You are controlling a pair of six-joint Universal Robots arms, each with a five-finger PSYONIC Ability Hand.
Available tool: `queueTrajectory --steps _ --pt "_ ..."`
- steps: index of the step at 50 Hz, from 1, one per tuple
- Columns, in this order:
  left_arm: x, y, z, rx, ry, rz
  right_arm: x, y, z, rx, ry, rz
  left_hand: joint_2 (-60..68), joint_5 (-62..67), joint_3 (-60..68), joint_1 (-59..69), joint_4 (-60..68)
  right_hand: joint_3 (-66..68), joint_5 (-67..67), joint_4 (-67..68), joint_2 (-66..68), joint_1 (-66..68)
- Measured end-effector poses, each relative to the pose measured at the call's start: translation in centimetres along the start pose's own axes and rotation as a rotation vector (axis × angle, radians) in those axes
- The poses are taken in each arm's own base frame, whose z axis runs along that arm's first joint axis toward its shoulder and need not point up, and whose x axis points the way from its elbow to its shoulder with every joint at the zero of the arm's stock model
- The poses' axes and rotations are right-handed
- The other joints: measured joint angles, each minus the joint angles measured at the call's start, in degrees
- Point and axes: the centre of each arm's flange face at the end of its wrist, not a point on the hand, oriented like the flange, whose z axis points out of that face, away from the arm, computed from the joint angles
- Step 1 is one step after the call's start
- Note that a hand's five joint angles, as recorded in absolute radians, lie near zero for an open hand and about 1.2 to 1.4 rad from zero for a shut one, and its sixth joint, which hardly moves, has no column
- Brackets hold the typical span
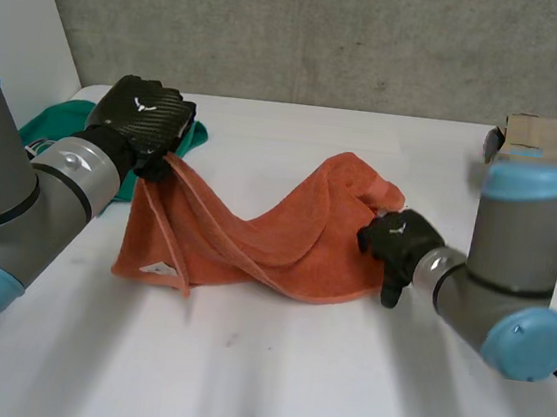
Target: Fold the laundry.
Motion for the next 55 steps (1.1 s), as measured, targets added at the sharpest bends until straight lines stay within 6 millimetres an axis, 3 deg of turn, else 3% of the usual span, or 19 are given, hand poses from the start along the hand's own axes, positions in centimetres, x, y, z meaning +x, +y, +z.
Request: queueTrajectory --steps 11,14,15,19,23,28,34,36,39,44,47,49,52,54,55 --pt "-0.6 1.0 0.5 -0.026 -0.016 -0.004 -0.8 2.4 3.2 0.124 0.075 -0.057 0.00 0.00 0.00 -0.01 0.00 2.14 1.95 1.81 2.30 2.20" --pt "-0.8 1.2 0.7 -0.031 -0.020 -0.005 -0.7 2.5 3.8 0.138 0.089 -0.058 0.00 0.00 0.00 0.00 0.00 18.01 17.34 17.73 18.34 19.14" --pt "-0.9 1.3 0.7 -0.035 -0.023 -0.006 -0.5 2.6 4.2 0.147 0.102 -0.057 0.00 0.00 0.00 0.00 0.00 29.77 29.14 29.65 31.01 30.09" --pt "-0.9 1.5 0.8 -0.043 -0.023 -0.008 0.1 2.5 4.5 0.165 0.132 -0.043 0.00 0.00 0.00 0.00 0.00 36.17 34.87 36.63 35.98 32.73" --pt "-0.7 2.0 0.9 -0.056 -0.013 -0.006 1.3 1.3 3.6 0.204 0.175 -0.030 0.00 0.00 0.00 0.00 0.00 36.25 34.87 36.78 35.98 32.73" --pt "-0.1 3.1 0.6 -0.110 0.039 0.021 2.9 -1.3 -0.2 0.194 0.189 -0.097 0.00 0.00 0.00 -0.02 0.00 36.25 34.91 36.79 35.98 32.73" --pt "0.8 5.5 0.2 -0.252 0.147 0.091 2.7 -1.1 -4.1 0.004 0.069 -0.227 0.00 0.00 0.00 0.00 0.00 36.25 35.21 36.80 35.98 32.73" --pt "1.1 7.1 0.1 -0.349 0.212 0.134 2.4 -0.8 -5.5 -0.092 -0.011 -0.296 0.00 0.00 0.00 0.00 0.00 36.26 35.21 36.80 35.98 32.73" --pt "1.1 8.5 0.7 -0.416 0.248 0.173 2.5 -0.9 -5.5 -0.114 -0.028 -0.333 0.00 0.00 0.00 -0.02 0.00 36.26 35.21 36.81 35.98 32.73" --pt "0.0 9.6 3.7 -0.431 0.210 0.240 3.7 -2.4 -3.1 -0.036 0.064 -0.341 0.00 0.00 0.00 0.00 0.01 36.26 35.22 36.82 35.98 32.73" --pt "-1.6 8.3 6.3 -0.346 0.117 0.277 5.1 -4.7 -0.8 0.087 0.178 -0.325 0.02 0.00 0.05 0.00 0.02 36.43 35.22 36.87 35.99 32.73" --pt "-3.2 6.4 8.1 -0.244 0.025 0.300 6.5 -7.0 0.6 0.204 0.275 -0.304 0.02 0.00 0.05 0.00 0.02 36.50 35.22 36.89 35.99 32.73" --pt "-6.7 1.4 10.7 -0.012 -0.179 0.331 9.5 -12.3 1.8 0.470 0.471 -0.246 0.02 0.00 0.05 -0.02 0.03 36.52 35.30 36.91 35.99 32.73" --pt "-8.5 -1.4 11.4 0.109 -0.286 0.337 11.1 -15.0 1.6 0.613 0.566 -0.212 0.02 0.00 0.05 0.00 0.03 36.52 35.38 36.92 35.99 32.73" --pt "-10.2 -4.1 11.6 0.222 -0.388 0.333 12.6 -17.5 0.9 0.760 0.659 -0.176 0.02 0.00 0.05 0.00 0.03 36.52 35.40 36.92 35.99 32.73"
